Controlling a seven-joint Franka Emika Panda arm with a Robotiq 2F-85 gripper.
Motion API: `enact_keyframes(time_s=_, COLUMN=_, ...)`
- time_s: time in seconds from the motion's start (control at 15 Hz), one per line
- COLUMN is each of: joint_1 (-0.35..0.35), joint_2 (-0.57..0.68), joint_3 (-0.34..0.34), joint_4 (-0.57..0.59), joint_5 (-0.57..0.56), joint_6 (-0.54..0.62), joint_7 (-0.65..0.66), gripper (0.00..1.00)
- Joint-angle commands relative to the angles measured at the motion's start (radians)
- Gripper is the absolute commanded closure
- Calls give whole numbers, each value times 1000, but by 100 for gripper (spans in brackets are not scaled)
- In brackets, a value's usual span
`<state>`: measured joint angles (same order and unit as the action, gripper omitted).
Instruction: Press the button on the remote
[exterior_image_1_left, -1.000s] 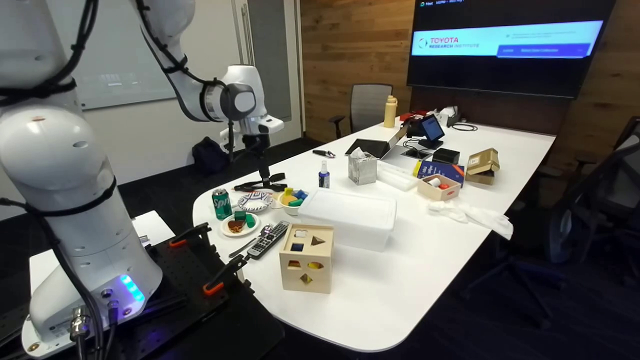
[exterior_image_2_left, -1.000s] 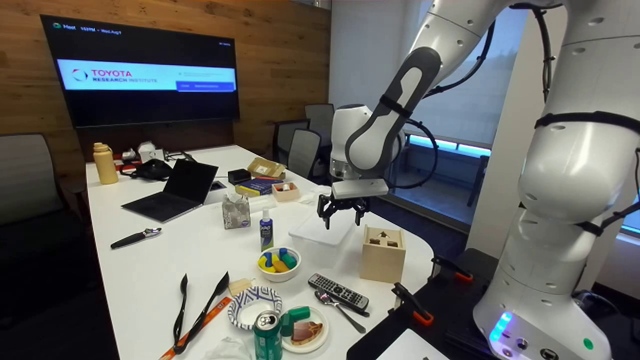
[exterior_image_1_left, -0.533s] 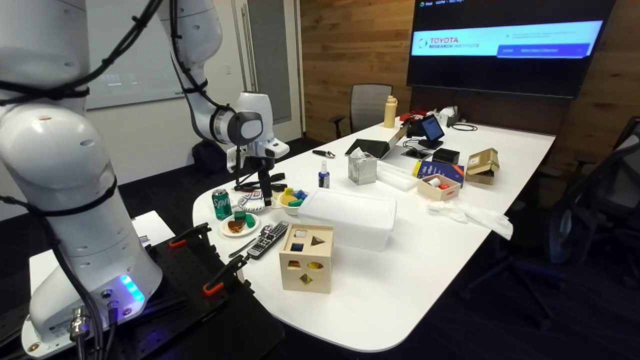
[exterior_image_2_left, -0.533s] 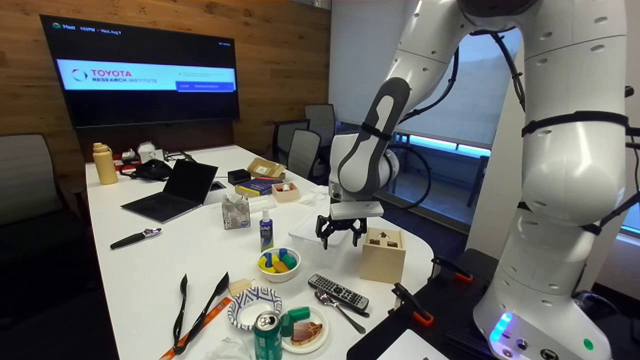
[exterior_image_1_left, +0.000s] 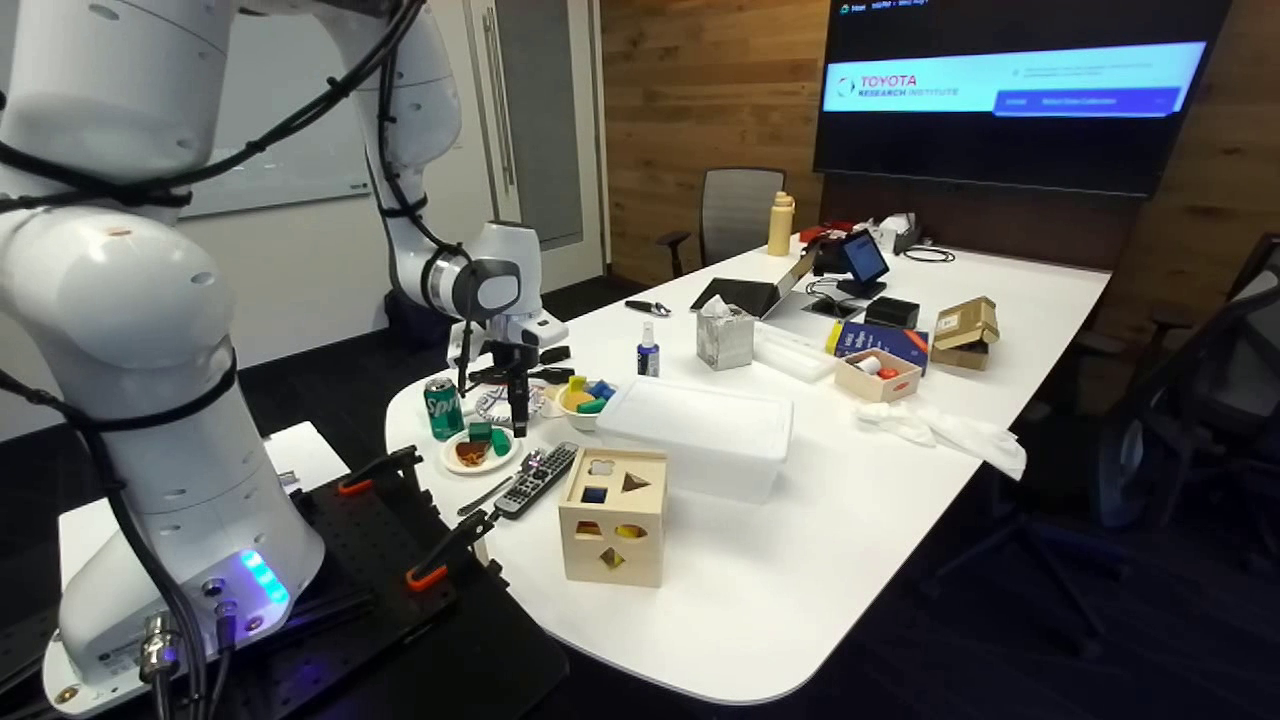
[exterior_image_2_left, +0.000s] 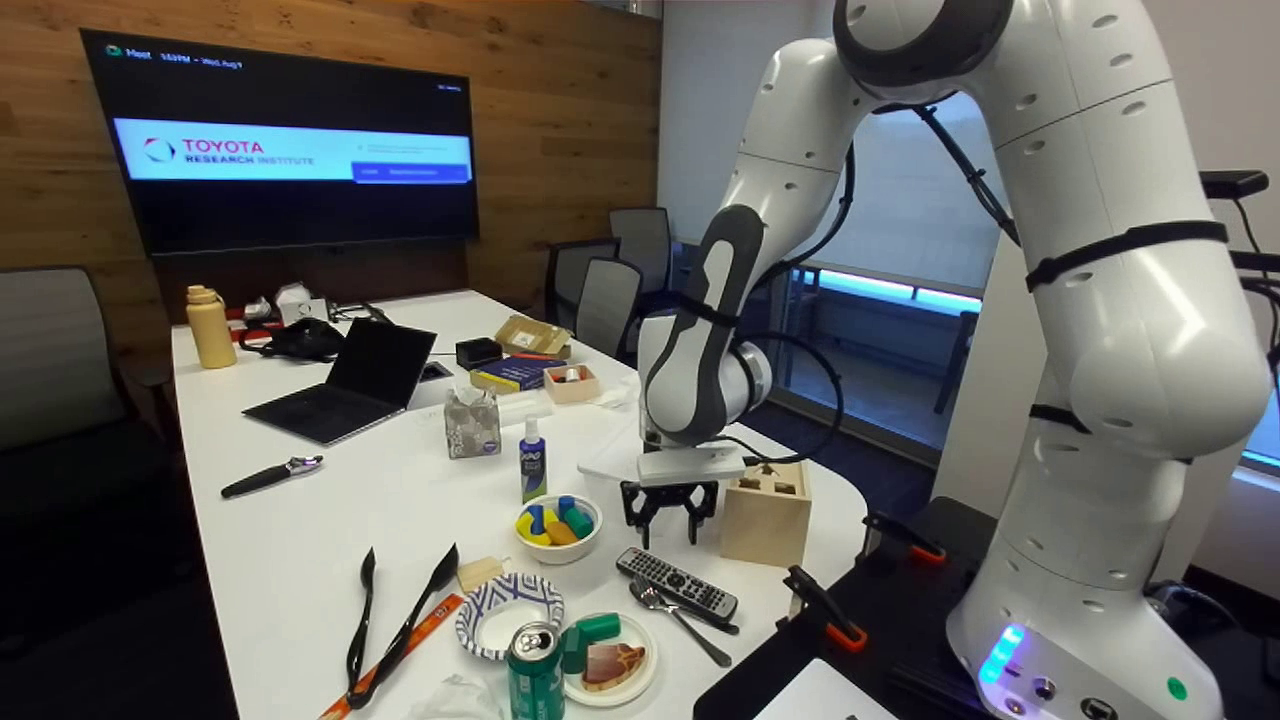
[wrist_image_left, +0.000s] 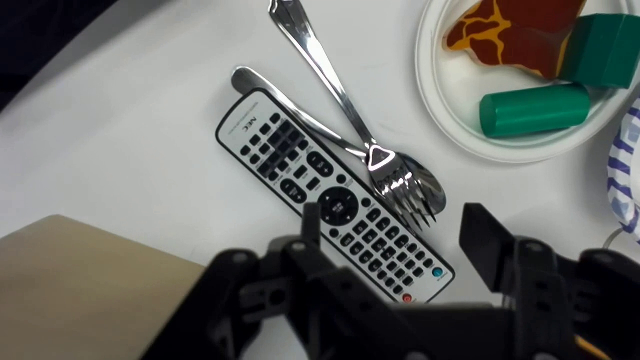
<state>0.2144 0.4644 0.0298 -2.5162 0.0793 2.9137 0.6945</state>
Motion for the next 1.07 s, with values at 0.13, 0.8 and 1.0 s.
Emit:
enact_keyframes(time_s=0.13, joint_1=65, joint_2=125, joint_3=-53, joint_4=65, joint_5=63, joint_6=70, joint_7=0, gripper=72)
enact_keyframes(time_s=0.8, joint_1=55, joint_2=250, joint_3=-57, joint_4=127, joint_5=134, joint_6=124, joint_7=-30, gripper=100)
enact_keyframes(time_s=1.0, joint_1=68, joint_2=256, joint_3=-73, joint_4=133, joint_5=146, joint_6=115, joint_7=-23, gripper=100)
